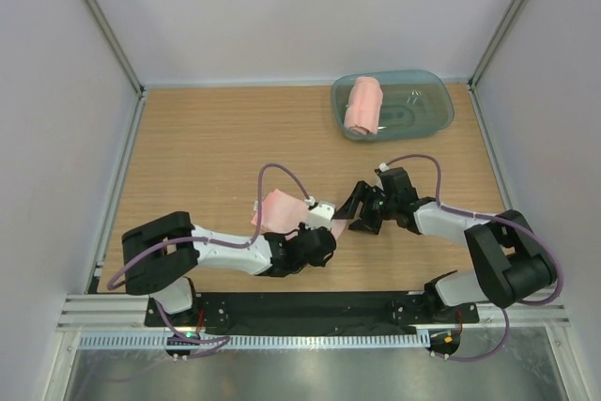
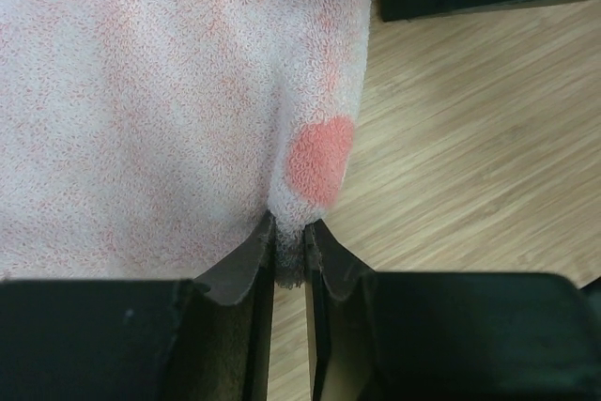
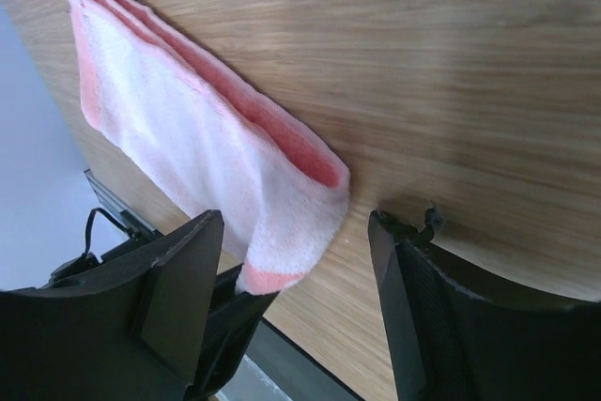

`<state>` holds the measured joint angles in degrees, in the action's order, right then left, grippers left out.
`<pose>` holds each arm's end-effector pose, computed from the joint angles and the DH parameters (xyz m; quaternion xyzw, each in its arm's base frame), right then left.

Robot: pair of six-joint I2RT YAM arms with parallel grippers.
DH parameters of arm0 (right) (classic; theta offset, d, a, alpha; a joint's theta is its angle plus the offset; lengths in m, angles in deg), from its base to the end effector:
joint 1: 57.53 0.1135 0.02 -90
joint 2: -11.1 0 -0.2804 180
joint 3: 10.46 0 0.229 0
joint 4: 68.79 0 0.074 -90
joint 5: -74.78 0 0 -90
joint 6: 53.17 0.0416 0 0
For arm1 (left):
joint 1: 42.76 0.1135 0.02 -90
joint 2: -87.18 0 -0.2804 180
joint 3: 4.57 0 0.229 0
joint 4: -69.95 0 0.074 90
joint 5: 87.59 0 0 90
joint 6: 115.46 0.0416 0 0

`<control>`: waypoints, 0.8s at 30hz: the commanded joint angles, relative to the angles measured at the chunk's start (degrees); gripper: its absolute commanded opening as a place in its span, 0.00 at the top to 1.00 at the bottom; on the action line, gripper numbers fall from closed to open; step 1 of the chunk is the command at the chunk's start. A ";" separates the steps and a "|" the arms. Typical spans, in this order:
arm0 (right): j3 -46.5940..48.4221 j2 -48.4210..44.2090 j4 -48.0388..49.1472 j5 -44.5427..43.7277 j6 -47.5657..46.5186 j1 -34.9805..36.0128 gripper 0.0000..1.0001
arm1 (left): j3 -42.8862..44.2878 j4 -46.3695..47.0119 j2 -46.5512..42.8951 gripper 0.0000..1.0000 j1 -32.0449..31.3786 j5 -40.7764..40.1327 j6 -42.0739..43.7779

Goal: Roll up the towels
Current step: Roll the towel

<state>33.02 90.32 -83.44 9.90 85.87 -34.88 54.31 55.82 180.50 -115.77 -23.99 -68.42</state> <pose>0.2005 0.1028 0.1692 0.1379 0.9109 0.3595 0.1483 0.1050 -0.2803 0.1805 0.1581 0.9004 -0.1788 0.3637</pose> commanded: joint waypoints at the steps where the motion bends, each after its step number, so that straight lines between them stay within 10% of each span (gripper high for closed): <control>1: -0.26 3.39 7.63 0.10 1.32 1.16 0.30 | -1.05 2.45 -3.05 0.84 0.06 0.99 -0.63; 10: -0.26 4.28 8.70 -0.16 1.59 2.04 0.41 | -3.95 5.44 -7.01 0.85 0.68 2.13 -2.48; 19: 0.27 1.90 7.29 1.06 1.94 2.04 0.85 | -3.87 5.36 -5.95 0.81 1.12 2.75 -3.18; 24: 0.62 1.11 5.97 1.07 1.50 2.04 0.90 | -1.94 1.42 -5.08 0.47 1.03 2.40 -2.48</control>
<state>33.00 93.40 -76.75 10.71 87.97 -33.13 50.59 58.14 175.30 -114.96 -20.53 -70.81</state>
